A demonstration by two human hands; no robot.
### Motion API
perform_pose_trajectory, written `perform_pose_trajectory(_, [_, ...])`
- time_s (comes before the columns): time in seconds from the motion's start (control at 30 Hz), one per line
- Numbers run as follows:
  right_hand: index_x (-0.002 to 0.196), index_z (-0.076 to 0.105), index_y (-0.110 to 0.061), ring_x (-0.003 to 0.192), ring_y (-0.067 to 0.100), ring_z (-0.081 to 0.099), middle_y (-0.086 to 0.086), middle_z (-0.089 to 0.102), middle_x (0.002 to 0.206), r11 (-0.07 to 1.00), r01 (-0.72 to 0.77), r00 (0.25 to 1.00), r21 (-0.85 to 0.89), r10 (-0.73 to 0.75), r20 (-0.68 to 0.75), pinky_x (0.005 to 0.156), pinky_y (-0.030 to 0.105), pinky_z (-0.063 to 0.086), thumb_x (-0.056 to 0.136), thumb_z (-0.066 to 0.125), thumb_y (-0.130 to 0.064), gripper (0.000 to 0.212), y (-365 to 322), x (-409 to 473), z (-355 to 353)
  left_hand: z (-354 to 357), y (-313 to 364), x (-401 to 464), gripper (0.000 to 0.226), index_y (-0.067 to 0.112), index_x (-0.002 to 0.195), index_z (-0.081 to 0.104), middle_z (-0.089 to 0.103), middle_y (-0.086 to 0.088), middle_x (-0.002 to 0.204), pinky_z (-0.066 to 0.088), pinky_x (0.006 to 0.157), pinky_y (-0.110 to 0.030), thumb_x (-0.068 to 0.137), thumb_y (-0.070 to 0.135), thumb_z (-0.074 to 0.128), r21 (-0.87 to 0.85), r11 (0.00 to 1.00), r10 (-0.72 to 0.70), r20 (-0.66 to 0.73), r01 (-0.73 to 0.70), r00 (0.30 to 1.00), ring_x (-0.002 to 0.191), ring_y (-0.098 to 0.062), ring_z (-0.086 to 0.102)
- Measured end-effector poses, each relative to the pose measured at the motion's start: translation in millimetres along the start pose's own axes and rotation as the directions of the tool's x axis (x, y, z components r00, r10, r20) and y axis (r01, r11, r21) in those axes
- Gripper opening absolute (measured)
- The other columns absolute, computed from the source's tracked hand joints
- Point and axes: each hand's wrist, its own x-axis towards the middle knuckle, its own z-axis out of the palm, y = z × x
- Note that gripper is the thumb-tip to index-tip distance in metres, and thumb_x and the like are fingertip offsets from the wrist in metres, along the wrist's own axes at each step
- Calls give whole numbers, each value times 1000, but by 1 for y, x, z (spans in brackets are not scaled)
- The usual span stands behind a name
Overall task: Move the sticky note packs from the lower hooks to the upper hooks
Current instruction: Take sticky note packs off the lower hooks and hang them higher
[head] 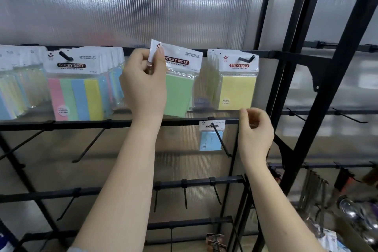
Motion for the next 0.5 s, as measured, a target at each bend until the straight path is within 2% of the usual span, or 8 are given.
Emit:
perform_pose_trajectory(0.1, [88, 61, -17, 73, -4, 53, -13, 59, 78, 996, -70, 994, -60, 75, 78, 61, -1, 36, 95, 54, -23, 12, 19, -11, -5, 3, -3, -2, 31, 31, 65, 41, 59, -11, 60, 36, 51, -35, 92, 35, 55, 7, 1000, -6, -47, 6, 999, 55, -25, 50])
perform_pose_trajectory(0.17, [88, 61, -15, 73, -2, 53, -11, 60, 77, 989, -98, 988, -107, 110, 111, 58, 0, 36, 97, 51, -23, 16, 29, -14, -7, 4, -4, -3, 32, 31, 65, 39, 47, 1, 52, 29, 48, -29, 92, 35, 55, 21, 1000, -16, -74, 18, 997, 49, -12, 37])
perform_pose_trajectory(0.23, [86, 61, -13, 72, 0, 52, -8, 59, 76, 985, -112, 982, -134, 130, 135, 56, 1, 37, 98, 48, -23, 20, 37, -16, -8, 4, -6, -4, 33, 31, 64, 36, 35, 6, 50, 24, 47, -24, 91, 34, 55, 39, 998, -36, -97, 40, 995, 48, -9, 29])
perform_pose_trajectory(0.33, [84, 61, -14, 70, 1, 52, -6, 59, 74, 981, -124, 975, -149, 148, 163, 55, 4, 37, 99, 47, -23, 22, 43, -18, -8, 5, -10, -6, 33, 30, 64, 35, 27, 6, 49, 19, 45, -20, 91, 31, 55, 81, 995, -51, -107, 59, 993, 47, -10, 26])
perform_pose_trajectory(0.43, [85, 60, -16, 71, 3, 53, -7, 59, 75, 975, -141, 967, -174, 173, 189, 56, 12, 36, 99, 46, -24, 22, 48, -17, -6, 8, -17, -7, 28, 17, 71, 41, 26, 6, 50, 19, 43, -18, 92, 30, 55, 93, 994, -42, -103, 52, 994, 46, -10, 28])
perform_pose_trajectory(0.5, [87, 60, -17, 75, 4, 54, -6, 61, 78, 967, -166, 957, -195, 205, 207, 57, 13, 35, 99, 46, -24, 20, 52, -15, -5, 11, -22, -4, 28, 14, 73, 41, 28, 8, 50, 21, 43, -17, 92, 29, 54, 93, 994, -43, -89, 51, 995, 46, -9, 29])
